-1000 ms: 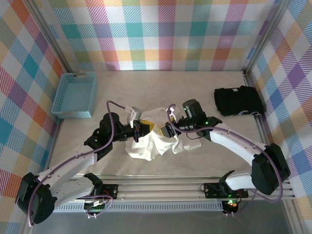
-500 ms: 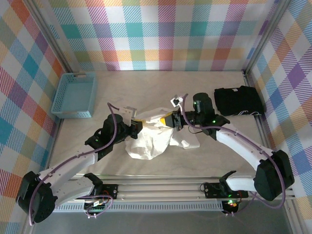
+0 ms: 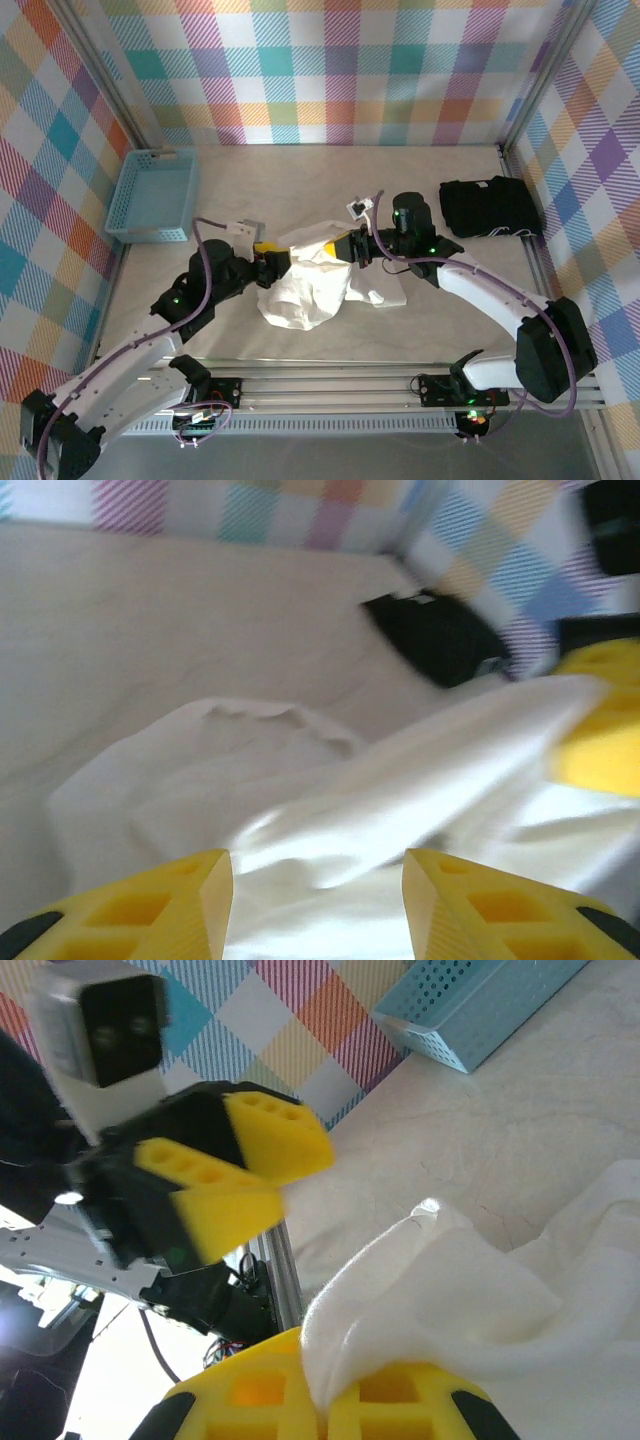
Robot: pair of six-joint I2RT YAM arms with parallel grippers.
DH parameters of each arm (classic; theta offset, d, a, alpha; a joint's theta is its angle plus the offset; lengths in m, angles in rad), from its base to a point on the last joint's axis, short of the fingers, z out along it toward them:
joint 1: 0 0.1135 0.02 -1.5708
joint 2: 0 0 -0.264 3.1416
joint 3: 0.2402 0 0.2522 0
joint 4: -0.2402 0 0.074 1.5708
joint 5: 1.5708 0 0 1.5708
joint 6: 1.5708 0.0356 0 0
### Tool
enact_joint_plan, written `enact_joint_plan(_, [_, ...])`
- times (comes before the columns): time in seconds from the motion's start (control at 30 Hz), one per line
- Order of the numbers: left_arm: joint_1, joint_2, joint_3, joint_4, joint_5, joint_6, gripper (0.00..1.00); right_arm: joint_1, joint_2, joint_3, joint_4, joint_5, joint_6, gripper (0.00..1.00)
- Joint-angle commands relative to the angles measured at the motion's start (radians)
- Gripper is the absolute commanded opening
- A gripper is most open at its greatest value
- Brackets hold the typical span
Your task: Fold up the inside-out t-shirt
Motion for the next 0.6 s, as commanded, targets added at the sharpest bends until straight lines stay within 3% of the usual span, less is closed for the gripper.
enact_joint_plan(0.0, [0.002, 0.028, -0.017, 0.105, 0.281, -0.004, 0.47, -0.007, 0.010, 0.008, 0.026, -0.003, 0.000, 0.00])
enact_joint_plan(0.13, [0.000, 0.150, 0.036, 0.127, 0.387, -0.002, 0.43, -0.008, 0.008, 0.008, 0.021, 0.002, -0.001, 0.00])
enact_joint_plan(0.57, [0.002, 0.307, 0.099, 0.171, 0.374, 0.016, 0.44, -0.008, -0.005, -0.004, 0.013, 0.007, -0.014, 0.00])
